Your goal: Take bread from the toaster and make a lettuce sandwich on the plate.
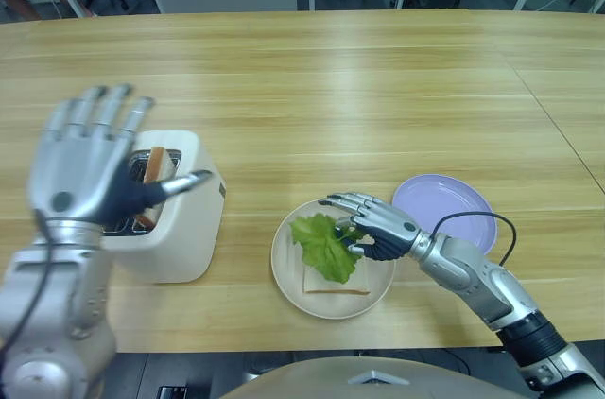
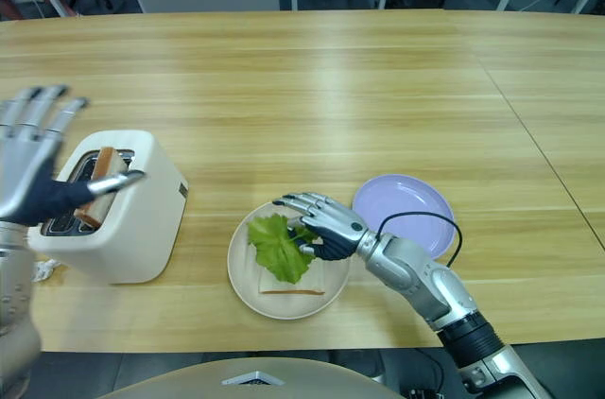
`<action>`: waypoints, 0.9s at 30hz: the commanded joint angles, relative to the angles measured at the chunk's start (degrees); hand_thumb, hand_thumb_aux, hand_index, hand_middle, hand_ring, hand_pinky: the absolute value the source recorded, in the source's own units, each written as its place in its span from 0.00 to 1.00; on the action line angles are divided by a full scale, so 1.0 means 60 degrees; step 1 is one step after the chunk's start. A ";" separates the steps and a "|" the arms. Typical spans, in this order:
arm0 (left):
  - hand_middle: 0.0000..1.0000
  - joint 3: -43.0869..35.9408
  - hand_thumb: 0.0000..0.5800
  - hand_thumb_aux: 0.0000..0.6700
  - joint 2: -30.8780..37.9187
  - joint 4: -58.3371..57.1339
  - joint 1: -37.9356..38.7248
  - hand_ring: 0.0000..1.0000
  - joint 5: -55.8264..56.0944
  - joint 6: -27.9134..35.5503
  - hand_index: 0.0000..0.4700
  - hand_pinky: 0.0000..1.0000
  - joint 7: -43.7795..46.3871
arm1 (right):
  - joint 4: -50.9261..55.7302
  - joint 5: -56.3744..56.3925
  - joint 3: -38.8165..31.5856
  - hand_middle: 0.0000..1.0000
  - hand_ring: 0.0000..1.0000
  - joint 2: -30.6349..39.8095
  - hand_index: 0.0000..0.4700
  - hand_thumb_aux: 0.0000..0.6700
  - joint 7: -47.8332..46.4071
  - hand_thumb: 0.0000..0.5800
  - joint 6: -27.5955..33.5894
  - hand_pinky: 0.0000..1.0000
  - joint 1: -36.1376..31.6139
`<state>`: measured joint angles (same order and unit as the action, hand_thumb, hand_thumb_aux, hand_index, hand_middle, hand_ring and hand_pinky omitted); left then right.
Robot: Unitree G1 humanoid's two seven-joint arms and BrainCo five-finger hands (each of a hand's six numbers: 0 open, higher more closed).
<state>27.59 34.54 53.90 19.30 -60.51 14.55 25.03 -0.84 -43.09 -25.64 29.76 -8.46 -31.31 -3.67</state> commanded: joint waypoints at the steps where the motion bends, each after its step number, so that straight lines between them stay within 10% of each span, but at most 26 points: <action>1: 0.00 0.0730 0.00 0.00 -0.0180 -0.0550 0.0459 0.00 -0.0153 -0.0102 0.00 0.00 0.0150 | 0.0478 -0.0742 -0.0411 0.00 0.00 0.0079 0.98 1.00 0.0151 1.00 -0.0083 0.00 0.0046; 13: 0.00 -0.1078 0.00 0.00 -0.1253 -0.2359 0.0245 0.00 -0.0036 -0.0078 0.00 0.00 0.0550 | 0.0238 -0.1748 -0.0289 0.00 0.00 -0.0109 0.98 1.00 0.1556 1.00 -0.0011 0.00 -0.0289; 14: 0.00 -0.1240 0.00 0.00 -0.1390 -0.2335 0.0169 0.00 0.0132 -0.0033 0.00 0.00 0.0631 | 0.0306 -0.1776 -0.0319 0.00 0.00 -0.0076 0.69 0.71 0.1496 0.91 0.0045 0.00 -0.0248; 15: 0.00 -0.1324 0.00 0.00 -0.1462 -0.2308 0.0121 0.00 0.0237 0.0004 0.00 0.00 0.0686 | 0.0328 -0.1765 -0.0328 0.00 0.00 -0.0063 0.69 0.71 0.1447 0.91 0.0080 0.00 -0.0213; 16: 0.00 -0.1392 0.00 0.00 -0.1451 -0.2337 0.0031 0.00 0.0199 0.0020 0.00 0.00 0.0702 | 0.0296 -0.1791 -0.0304 0.00 0.00 -0.0055 0.00 0.00 0.1460 0.00 0.0129 0.00 -0.0175; 25: 0.00 -0.1456 0.00 0.00 -0.0888 -0.3424 -0.0285 0.00 -0.0292 0.0178 0.00 0.00 0.0501 | -0.0751 -0.1306 0.0198 0.00 0.00 -0.0027 0.00 0.00 0.1265 0.00 0.0479 0.00 -0.0023; 27: 0.00 -0.1356 0.79 0.54 -0.0713 -0.3693 -0.0326 0.00 -0.0309 0.0235 0.53 0.00 0.0360 | -0.1136 -0.1062 0.0360 0.00 0.00 -0.0047 0.00 0.00 0.1116 0.00 0.0578 0.00 0.0067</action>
<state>18.85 29.30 34.07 17.39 -61.74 15.43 27.76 -4.92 -51.35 -24.87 29.20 -0.26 -28.73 -4.12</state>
